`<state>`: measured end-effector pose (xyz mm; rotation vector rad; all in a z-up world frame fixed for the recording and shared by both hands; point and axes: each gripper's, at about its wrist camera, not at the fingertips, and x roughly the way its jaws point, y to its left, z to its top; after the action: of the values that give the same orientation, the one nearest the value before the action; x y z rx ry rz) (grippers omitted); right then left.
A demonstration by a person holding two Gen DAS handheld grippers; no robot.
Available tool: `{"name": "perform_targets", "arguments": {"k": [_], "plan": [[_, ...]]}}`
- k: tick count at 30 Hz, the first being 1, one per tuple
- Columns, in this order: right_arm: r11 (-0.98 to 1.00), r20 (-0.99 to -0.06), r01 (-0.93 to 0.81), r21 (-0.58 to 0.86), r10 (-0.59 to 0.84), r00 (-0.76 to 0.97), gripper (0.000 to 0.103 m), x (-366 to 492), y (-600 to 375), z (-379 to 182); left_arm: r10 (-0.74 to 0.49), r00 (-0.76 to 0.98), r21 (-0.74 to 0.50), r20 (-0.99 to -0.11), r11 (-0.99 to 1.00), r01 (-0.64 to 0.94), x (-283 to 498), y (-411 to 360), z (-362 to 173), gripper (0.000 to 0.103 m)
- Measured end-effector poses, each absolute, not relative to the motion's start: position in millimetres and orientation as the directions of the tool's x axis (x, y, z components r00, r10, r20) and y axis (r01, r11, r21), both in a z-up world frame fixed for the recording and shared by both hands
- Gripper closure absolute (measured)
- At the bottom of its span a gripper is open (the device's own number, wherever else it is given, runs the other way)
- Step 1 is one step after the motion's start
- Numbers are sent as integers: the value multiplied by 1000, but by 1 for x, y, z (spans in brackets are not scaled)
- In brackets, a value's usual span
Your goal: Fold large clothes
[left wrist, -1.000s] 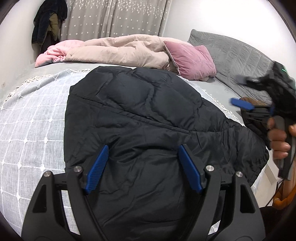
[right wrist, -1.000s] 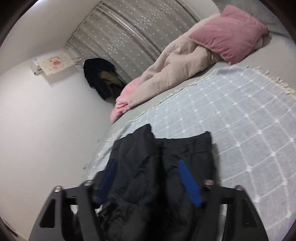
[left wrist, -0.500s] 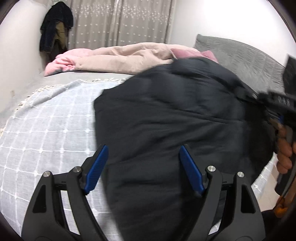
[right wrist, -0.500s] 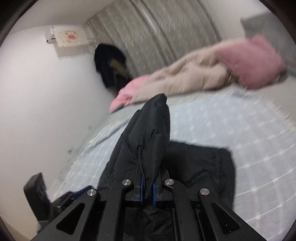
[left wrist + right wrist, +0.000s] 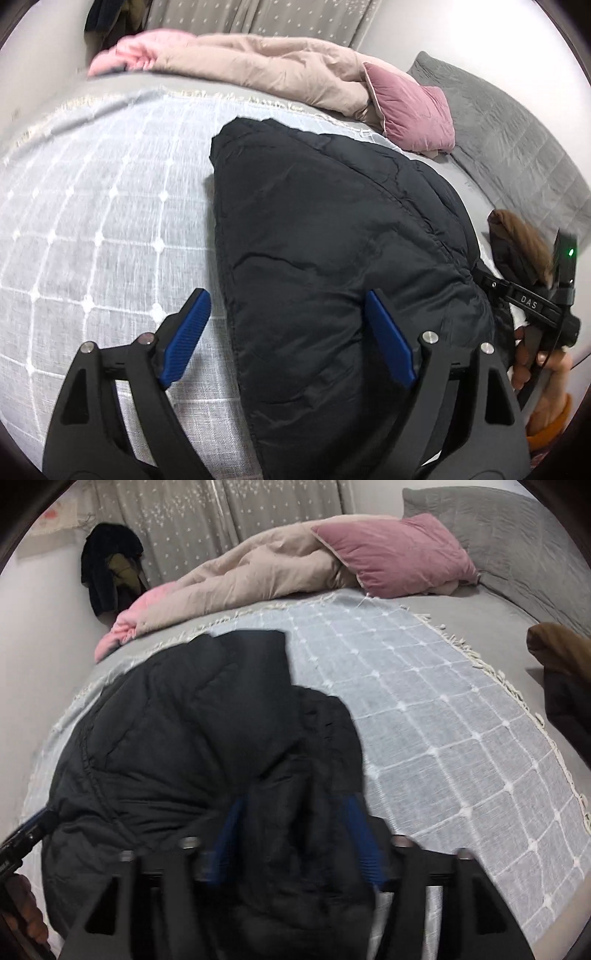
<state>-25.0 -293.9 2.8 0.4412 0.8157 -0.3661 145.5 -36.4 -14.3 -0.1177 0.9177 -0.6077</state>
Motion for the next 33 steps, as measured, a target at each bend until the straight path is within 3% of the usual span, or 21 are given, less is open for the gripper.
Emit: {"name": "perform_targets", "arguments": {"k": [4,6,10,12,16,18,26,33], "plan": [[735,-743,441,515,125,658,28,-27,-334,-29,-620,315,-476,-719,769,427,169,-31,-32,10],[619,-682,415,666,281,675,27,-25,-353,-53,-671,245,-556,-700,727,402,180,-28,-42,9],[396,-523,358,845,476,707,28,-25,-375,-87,-826,76,-792,-559,558,248,199,-24,-81,9],[275,-421,319,907,545,726,46,-25,-379,-100,-870,64,-848,-489,491,196,200,-24,-92,16],[272,-377,266,925,558,739,67,-21,-373,-89,-888,126,-861,-442,459,218,190,-15,-73,39],[295,-354,218,930,567,744,74,-17,-363,-75,-888,161,-856,-431,458,239,184,-3,-58,41],[349,-274,40,936,653,706,76,32,-288,-24,-854,319,-818,-410,499,285,165,88,-14,43],[393,-274,-76,916,755,596,76,111,-183,3,-771,496,-781,-400,570,254,152,195,-1,43]]}}
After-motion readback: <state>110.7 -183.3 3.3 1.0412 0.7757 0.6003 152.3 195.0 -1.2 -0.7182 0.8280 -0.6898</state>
